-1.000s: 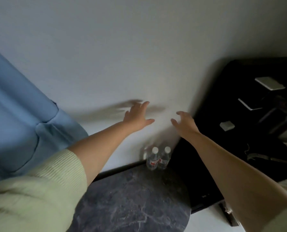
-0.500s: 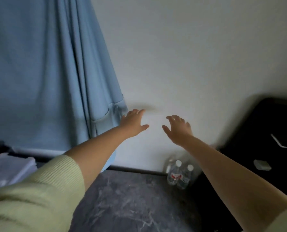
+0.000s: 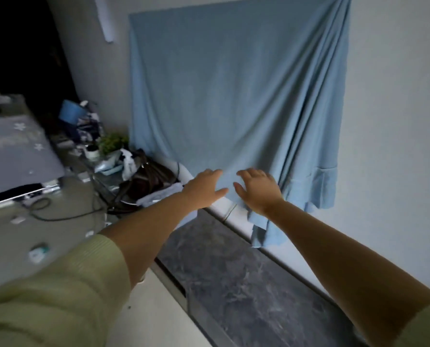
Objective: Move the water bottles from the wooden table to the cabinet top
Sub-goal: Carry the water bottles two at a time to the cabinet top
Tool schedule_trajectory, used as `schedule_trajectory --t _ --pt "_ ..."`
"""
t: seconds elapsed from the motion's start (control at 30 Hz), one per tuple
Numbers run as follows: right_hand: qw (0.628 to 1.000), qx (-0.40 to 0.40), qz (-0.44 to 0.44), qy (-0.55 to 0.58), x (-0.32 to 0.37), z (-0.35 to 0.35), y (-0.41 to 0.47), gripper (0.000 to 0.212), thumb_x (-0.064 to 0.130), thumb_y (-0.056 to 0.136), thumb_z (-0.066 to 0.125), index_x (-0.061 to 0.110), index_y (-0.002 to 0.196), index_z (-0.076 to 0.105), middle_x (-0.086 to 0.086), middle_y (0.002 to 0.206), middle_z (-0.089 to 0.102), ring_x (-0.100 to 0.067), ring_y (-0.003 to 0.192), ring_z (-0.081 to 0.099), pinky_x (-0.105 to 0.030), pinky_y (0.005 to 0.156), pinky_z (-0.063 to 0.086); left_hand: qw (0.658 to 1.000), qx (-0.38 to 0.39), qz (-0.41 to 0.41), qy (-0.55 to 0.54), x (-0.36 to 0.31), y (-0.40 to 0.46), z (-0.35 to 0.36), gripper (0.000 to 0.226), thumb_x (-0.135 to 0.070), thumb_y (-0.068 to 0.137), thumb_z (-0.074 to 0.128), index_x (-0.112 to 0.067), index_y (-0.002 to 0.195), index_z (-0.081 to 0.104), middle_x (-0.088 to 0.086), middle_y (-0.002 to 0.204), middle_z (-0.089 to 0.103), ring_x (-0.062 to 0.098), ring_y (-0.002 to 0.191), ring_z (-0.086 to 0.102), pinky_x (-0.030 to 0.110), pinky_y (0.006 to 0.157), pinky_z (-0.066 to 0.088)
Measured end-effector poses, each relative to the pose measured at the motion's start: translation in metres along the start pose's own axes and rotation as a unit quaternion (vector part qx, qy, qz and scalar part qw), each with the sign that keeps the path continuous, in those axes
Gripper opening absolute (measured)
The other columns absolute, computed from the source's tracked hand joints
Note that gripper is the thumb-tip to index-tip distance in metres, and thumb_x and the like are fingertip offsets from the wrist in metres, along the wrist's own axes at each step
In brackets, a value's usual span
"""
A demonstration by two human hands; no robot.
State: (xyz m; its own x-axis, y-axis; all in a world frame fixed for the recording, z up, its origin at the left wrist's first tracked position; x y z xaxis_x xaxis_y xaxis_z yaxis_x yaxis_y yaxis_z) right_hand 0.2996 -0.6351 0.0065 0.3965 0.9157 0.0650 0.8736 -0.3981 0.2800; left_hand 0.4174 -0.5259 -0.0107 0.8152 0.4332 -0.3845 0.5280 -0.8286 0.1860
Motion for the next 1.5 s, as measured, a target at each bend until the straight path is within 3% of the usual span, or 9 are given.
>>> schedule_trajectory --t 0.17,0.37,0.47,0.67,0.87,1.0,1.27,1.5 --pt "0.992 0.011 -0.125 0.023 0.156 0.012 0.029 0.044 0.043 0.099 0.039 0.019 0.135 0.049 -0.006 0.136 0.052 -0.029 0.126 0.047 -0.038 0.103 0.032 0.993 -0.047 -0.111 0.008 0.117 -0.102 -0.08 0.053 -0.04 0.09 0.057 -0.012 0.134 0.045 0.014 0.127 0.054 0.029 0.116 0.052 0.033 0.093 0.044" --pt "0.974 0.023 -0.218 0.062 0.363 0.028 0.021 0.041 0.041 0.098 0.041 0.016 0.129 0.052 -0.01 0.131 0.054 -0.031 0.122 0.049 -0.039 0.102 0.035 0.967 -0.079 -0.236 0.054 0.242 -0.256 -0.171 0.059 -0.035 0.09 0.06 -0.01 0.14 0.042 0.015 0.138 0.048 0.029 0.128 0.045 0.036 0.103 0.038" --pt "0.964 0.032 -0.251 0.087 0.449 0.036 0.013 0.042 0.04 0.098 0.04 0.015 0.13 0.051 -0.012 0.132 0.055 -0.032 0.123 0.05 -0.042 0.102 0.035 0.953 -0.11 -0.27 0.081 0.29 -0.328 -0.21 0.054 -0.033 0.091 0.06 -0.009 0.137 0.044 0.015 0.136 0.049 0.028 0.125 0.047 0.036 0.1 0.04" --pt "0.932 0.049 -0.348 0.087 0.598 0.047 -0.003 0.046 0.043 0.099 0.038 0.018 0.137 0.045 -0.01 0.139 0.05 -0.029 0.126 0.049 -0.041 0.103 0.038 0.905 -0.142 -0.379 0.127 0.361 -0.455 -0.267 0.061 -0.04 0.092 0.055 -0.016 0.144 0.035 0.01 0.147 0.04 0.025 0.136 0.035 0.038 0.108 0.033" --pt "0.892 0.052 -0.436 0.108 0.729 0.046 -0.02 0.043 0.041 0.099 0.04 0.016 0.133 0.047 -0.01 0.13 0.052 -0.029 0.12 0.052 -0.04 0.096 0.043 0.852 -0.154 -0.481 0.137 0.408 -0.552 -0.31 0.059 -0.041 0.093 0.053 -0.015 0.143 0.035 0.014 0.138 0.046 0.031 0.13 0.041 0.038 0.105 0.037" --pt "0.855 0.065 -0.501 0.119 0.82 0.051 -0.03 0.043 0.04 0.099 0.04 0.015 0.132 0.048 -0.012 0.129 0.052 -0.031 0.119 0.052 -0.04 0.093 0.044 0.806 -0.161 -0.551 0.141 0.441 -0.612 -0.341 0.061 -0.041 0.092 0.054 -0.017 0.144 0.033 0.014 0.144 0.04 0.032 0.133 0.039 0.04 0.106 0.037" --pt "0.805 0.073 -0.569 0.152 0.957 0.056 -0.028 0.043 0.037 0.096 0.045 0.014 0.132 0.046 -0.014 0.128 0.052 -0.032 0.117 0.053 -0.039 0.089 0.044 0.729 -0.215 -0.634 0.141 0.5 -0.686 -0.39 0.058 -0.043 0.088 0.058 -0.022 0.138 0.041 0.011 0.133 0.048 0.031 0.124 0.047 0.044 0.1 0.043" --pt "0.771 0.112 -0.612 0.137 1.044 0.071 -0.051 0.043 0.038 0.097 0.044 0.014 0.133 0.046 -0.014 0.134 0.049 -0.033 0.126 0.047 -0.045 0.099 0.042 0.683 -0.224 -0.683 0.127 0.543 -0.736 -0.393 0.056 -0.044 0.086 0.056 -0.026 0.137 0.041 0.007 0.142 0.043 0.03 0.131 0.041 0.045 0.103 0.041"
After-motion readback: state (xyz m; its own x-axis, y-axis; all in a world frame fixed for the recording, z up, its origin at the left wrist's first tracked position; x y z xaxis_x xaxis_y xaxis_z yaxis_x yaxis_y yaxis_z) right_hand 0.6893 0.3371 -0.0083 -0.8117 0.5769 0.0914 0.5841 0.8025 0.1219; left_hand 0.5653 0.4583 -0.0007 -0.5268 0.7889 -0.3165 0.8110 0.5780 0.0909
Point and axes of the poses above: each hand's wrist, its own y-axis towards the middle knuckle, its own z-axis out of the palm, x = y × z, the point moved 3 cm from there along y, towards the middle knuckle
